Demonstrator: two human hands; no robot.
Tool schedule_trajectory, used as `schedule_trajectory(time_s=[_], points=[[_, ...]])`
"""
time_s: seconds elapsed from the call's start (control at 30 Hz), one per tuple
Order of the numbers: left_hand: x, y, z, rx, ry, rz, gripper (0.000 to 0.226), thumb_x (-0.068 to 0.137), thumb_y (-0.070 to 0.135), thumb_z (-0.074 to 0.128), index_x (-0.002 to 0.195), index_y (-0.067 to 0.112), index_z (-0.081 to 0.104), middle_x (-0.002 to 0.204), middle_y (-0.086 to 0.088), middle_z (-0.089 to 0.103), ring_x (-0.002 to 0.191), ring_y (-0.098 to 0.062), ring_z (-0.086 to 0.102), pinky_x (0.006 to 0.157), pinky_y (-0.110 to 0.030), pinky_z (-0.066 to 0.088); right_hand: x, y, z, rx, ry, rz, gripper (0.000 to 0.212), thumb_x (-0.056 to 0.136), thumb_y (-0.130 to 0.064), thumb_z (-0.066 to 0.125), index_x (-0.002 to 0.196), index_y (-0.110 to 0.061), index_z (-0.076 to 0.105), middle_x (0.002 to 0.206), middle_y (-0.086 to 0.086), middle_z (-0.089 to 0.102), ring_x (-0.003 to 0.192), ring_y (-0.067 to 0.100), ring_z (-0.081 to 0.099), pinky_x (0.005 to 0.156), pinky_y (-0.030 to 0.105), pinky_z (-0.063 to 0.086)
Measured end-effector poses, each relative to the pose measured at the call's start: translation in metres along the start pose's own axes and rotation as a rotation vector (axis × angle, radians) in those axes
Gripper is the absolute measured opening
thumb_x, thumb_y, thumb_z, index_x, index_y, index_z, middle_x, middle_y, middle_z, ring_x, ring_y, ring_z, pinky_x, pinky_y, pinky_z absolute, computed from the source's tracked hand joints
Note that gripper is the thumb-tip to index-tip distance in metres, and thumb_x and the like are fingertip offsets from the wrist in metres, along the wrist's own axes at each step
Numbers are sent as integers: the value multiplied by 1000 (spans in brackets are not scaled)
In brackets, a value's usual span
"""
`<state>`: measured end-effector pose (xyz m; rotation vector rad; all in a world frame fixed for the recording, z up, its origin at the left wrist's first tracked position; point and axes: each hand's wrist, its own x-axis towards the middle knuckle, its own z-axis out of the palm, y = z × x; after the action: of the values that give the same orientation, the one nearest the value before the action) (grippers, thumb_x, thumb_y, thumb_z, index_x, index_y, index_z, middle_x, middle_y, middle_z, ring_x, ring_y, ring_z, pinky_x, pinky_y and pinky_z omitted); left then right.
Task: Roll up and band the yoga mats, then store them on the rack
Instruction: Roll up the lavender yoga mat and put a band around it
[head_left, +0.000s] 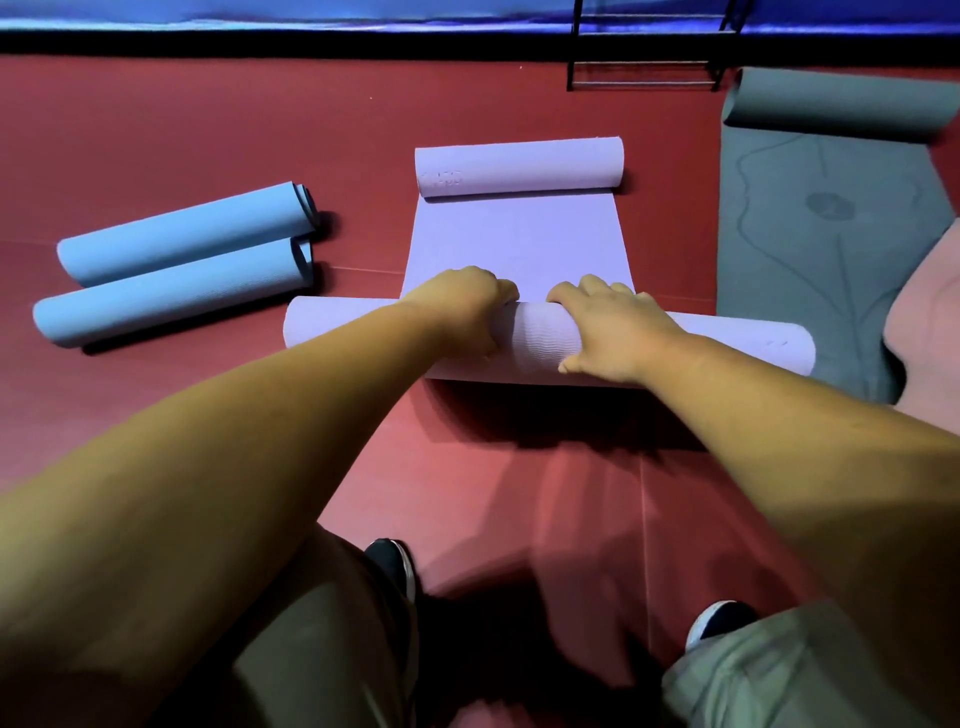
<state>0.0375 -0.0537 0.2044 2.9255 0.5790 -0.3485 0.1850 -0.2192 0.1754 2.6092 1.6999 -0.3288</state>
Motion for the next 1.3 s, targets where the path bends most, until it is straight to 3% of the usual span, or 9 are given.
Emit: schedule_trajectory(time_s=[0.17, 0.27, 0.4, 0.5, 0.63, 0.8, 1.07, 1.17, 1.3], points=[[-3, -1, 10, 114, 66, 27, 65, 81, 44, 77, 137, 22, 52, 125, -4, 56, 116, -29, 57, 89, -43, 48, -1, 2, -8, 157, -94, 3, 63, 81, -45, 80, 135, -35, 49, 117, -5, 53, 112, 29, 57, 93, 46, 51], [-5, 0, 15, 228, 86, 40, 76, 74, 46, 88, 133, 16, 50, 123, -7, 49, 113, -31, 55, 80, -42, 43, 1, 4, -11, 177, -106, -1, 57, 79, -45, 79, 129, -36, 54, 117, -3, 58, 114, 27, 56, 94, 49, 53], [1, -3, 8, 69, 53, 36, 42, 82, 24, 76, 118, 13, 57, 105, -4, 45, 96, -34, 60, 72, -39, 43, 2, 2, -9, 120, -107, 17, 78, 80, -57, 78, 147, -41, 43, 133, -1, 54, 125, 30, 54, 101, 48, 48], [0, -7, 6, -12, 5, 21, 45, 77, 28, 77, 119, 20, 61, 107, -2, 57, 97, -30, 62, 76, -37, 49, 1, -1, -2, 25, -60, 11, 95, 76, -59, 84, 154, -36, 35, 142, 3, 47, 131, 34, 50, 101, 50, 44], [0, -10, 9, -32, -9, -31, 57, 77, 32, 78, 126, 16, 53, 115, -7, 62, 99, -31, 60, 76, -36, 45, 2, 0, -2, 89, -32, -7, 71, 80, -49, 84, 136, -30, 46, 131, -2, 54, 119, 30, 56, 90, 44, 46], [-6, 0, 18, 205, 91, 38, 70, 75, 47, 84, 127, 13, 52, 124, -9, 49, 113, -33, 53, 80, -41, 43, 1, 2, -11, 160, -80, -25, 59, 77, -48, 83, 126, -31, 55, 117, -1, 60, 111, 26, 57, 92, 45, 52], [1, 0, 3, 17, 9, -4, 41, 76, 29, 83, 108, 19, 61, 104, -3, 48, 94, -31, 58, 73, -38, 48, -1, 5, -2, 30, -47, 4, 103, 72, -61, 88, 155, -30, 35, 143, 5, 47, 132, 34, 51, 105, 50, 43], [1, -2, -1, 3, -17, -14, 42, 75, 35, 81, 108, 26, 58, 100, 2, 50, 96, -29, 60, 73, -35, 46, -1, 6, -1, 95, -27, 4, 88, 75, -50, 90, 144, -25, 42, 137, 2, 50, 123, 32, 57, 99, 47, 47], [-4, 1, 6, 163, 75, 24, 60, 79, 43, 76, 130, 19, 55, 121, -6, 53, 111, -32, 58, 82, -41, 47, -2, 7, -7, 164, -63, -3, 75, 77, -48, 89, 135, -21, 51, 127, 2, 55, 116, 28, 58, 96, 45, 51]])
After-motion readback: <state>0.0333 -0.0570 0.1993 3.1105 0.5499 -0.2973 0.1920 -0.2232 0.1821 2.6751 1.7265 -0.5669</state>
